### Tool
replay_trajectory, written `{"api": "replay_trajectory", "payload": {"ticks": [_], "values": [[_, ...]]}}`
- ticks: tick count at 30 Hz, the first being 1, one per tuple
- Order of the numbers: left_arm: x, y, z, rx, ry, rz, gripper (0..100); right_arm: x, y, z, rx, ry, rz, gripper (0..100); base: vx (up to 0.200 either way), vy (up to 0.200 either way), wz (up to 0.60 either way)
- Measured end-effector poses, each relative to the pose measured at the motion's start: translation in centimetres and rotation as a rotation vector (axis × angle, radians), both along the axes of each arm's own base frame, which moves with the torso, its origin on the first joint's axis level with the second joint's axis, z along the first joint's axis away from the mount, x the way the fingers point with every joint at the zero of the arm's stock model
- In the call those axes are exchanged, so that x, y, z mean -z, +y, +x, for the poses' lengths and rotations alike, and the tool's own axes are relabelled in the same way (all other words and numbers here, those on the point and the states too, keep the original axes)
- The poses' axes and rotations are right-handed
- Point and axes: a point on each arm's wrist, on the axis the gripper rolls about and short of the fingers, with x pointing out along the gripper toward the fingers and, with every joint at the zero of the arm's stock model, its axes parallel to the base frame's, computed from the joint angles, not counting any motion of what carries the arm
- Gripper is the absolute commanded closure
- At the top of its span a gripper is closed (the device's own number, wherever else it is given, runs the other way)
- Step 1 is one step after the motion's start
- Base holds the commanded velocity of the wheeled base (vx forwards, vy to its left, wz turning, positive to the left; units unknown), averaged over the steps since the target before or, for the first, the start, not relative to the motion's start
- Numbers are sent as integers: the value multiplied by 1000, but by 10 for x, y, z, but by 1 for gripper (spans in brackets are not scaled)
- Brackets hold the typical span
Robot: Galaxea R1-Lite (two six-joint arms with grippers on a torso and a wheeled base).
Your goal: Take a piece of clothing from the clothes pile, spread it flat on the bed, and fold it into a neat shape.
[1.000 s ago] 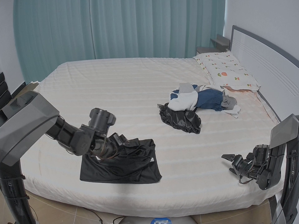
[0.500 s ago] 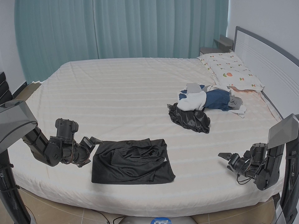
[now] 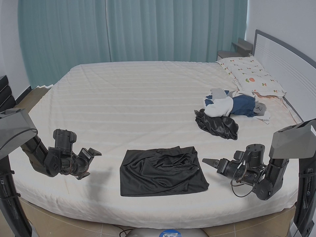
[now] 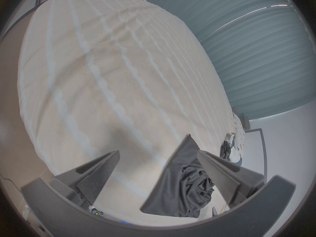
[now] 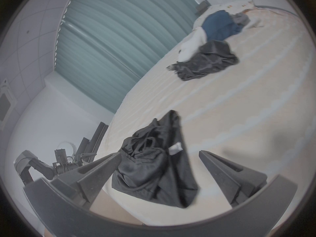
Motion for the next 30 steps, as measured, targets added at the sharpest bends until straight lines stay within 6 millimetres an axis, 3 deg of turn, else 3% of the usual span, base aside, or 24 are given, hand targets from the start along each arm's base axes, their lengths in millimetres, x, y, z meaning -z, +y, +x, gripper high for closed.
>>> {"api": "replay_trajectory", "payload": {"ticks": [8,16,30], "values": [[7,3,1,3,19,-9,0,-13,32,23,-90,-62,-36,0,0,200,0],[9,4,1,0,26,-10,0,-19,69,39,-183,-79,-75,0,0,0,0],[10,3,0,-1,30,-4,0,21,92,65,-266,-65,-203,0,0,0,0]]}}
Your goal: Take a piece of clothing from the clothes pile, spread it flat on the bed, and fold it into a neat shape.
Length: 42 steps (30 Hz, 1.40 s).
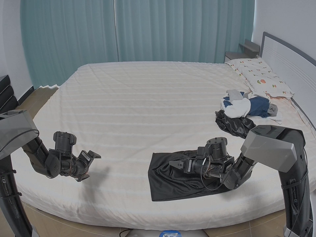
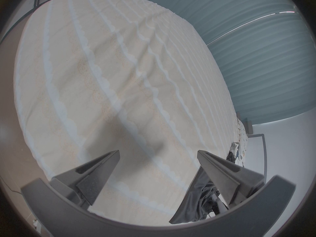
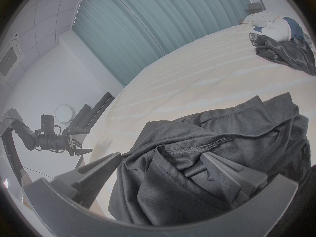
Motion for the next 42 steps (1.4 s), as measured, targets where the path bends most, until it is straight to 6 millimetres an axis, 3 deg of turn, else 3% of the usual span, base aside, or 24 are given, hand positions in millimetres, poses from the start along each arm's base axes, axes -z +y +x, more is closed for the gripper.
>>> {"api": "replay_trajectory", "payload": {"ticks": [8,9,25,42], "values": [[0,0,0,-1,1,2,0,8,7,-1,-18,18,-13,0,0,0,0],[0,0,0,-1,0,2,0,8,7,-2,-20,18,-16,100,0,0,0],[0,0,0,-1,1,3,0,5,-4,-7,23,7,-59,100,0,0,0],[0,0,0,-2,-1,4,0,-19,-65,-22,110,35,-22,100,0,0,0]]}}
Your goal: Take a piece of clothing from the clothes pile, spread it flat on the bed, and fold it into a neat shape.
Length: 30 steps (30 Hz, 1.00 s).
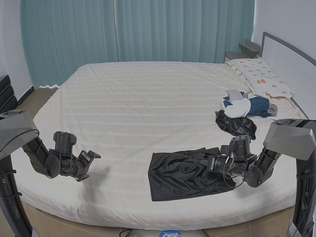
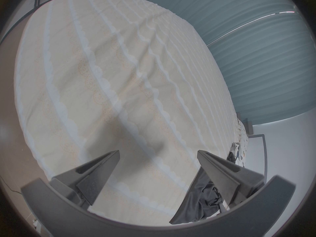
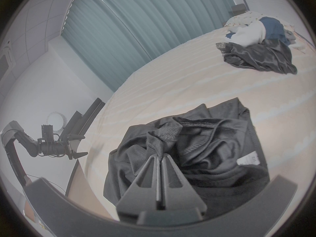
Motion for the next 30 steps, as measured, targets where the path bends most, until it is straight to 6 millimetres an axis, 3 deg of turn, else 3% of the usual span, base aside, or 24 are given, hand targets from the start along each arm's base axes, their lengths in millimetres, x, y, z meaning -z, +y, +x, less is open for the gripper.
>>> {"api": "replay_trajectory", "payload": {"ticks": [13,26,27,30], "values": [[0,0,0,0,0,0,0,0,-67,-14,91,18,51,100,0,0,0],[0,0,0,0,1,0,0,10,-103,-31,140,88,81,100,0,0,0],[0,0,0,0,1,0,0,12,-104,-32,144,93,82,0,0,0,0],[0,0,0,0,1,0,0,16,-107,-34,151,112,80,0,0,0,0]]}}
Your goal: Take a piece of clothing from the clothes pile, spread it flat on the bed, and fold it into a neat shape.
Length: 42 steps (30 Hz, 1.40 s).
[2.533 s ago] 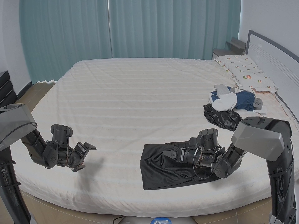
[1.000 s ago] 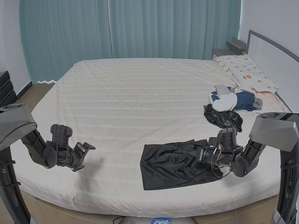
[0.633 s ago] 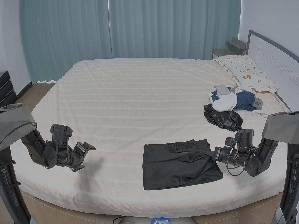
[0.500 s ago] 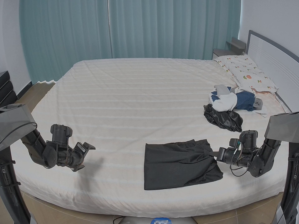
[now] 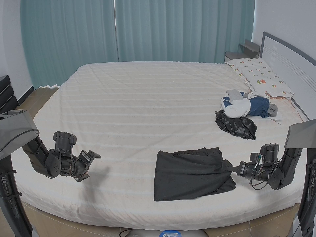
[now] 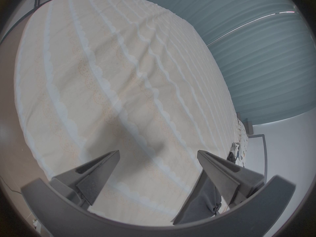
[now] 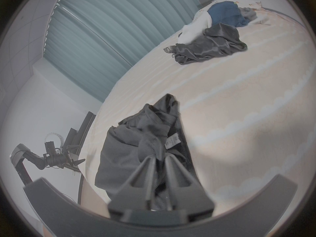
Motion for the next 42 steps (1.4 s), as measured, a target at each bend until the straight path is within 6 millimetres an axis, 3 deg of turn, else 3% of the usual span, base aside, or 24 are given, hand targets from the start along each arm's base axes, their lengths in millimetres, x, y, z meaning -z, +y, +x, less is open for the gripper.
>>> {"api": "replay_trajectory", "payload": {"ticks": [4,10,17,26,27,42], "values": [[0,0,0,0,0,0,0,5,-2,-3,2,22,0,0,0,0,0],[0,0,0,0,0,0,0,-2,-5,5,24,-21,36,0,0,0,0],[0,0,0,0,0,0,0,-13,4,34,28,-83,92,0,0,0,0],[0,0,0,0,1,0,0,0,25,75,-13,-101,103,0,0,0,0],[0,0,0,-1,1,0,0,3,27,78,-17,-97,102,100,0,0,0],[0,0,0,0,0,2,0,19,20,92,-9,-119,72,100,0,0,0]]}}
